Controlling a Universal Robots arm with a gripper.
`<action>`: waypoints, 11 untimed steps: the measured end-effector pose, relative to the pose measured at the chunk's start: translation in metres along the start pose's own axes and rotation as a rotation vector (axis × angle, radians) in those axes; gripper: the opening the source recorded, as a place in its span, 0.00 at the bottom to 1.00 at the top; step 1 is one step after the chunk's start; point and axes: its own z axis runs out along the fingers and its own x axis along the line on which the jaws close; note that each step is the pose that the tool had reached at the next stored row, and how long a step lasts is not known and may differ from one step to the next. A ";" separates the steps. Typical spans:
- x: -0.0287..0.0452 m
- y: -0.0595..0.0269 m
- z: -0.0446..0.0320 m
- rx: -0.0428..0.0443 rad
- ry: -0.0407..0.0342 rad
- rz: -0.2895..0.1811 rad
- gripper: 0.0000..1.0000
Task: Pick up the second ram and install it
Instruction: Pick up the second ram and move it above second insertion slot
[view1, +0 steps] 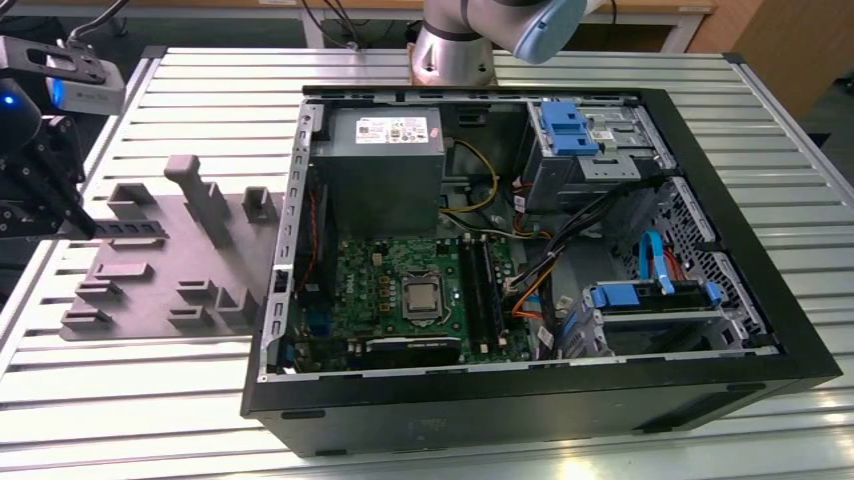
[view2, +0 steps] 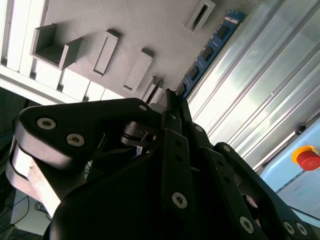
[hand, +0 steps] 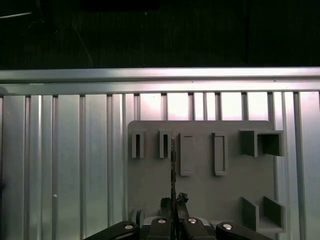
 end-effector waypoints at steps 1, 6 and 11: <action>0.0000 0.0000 -0.0003 0.0000 0.0000 0.000 0.14; 0.0000 0.0001 -0.0022 -0.0001 0.0001 0.000 0.14; -0.0001 0.0001 -0.0044 0.0001 -0.0001 0.000 0.14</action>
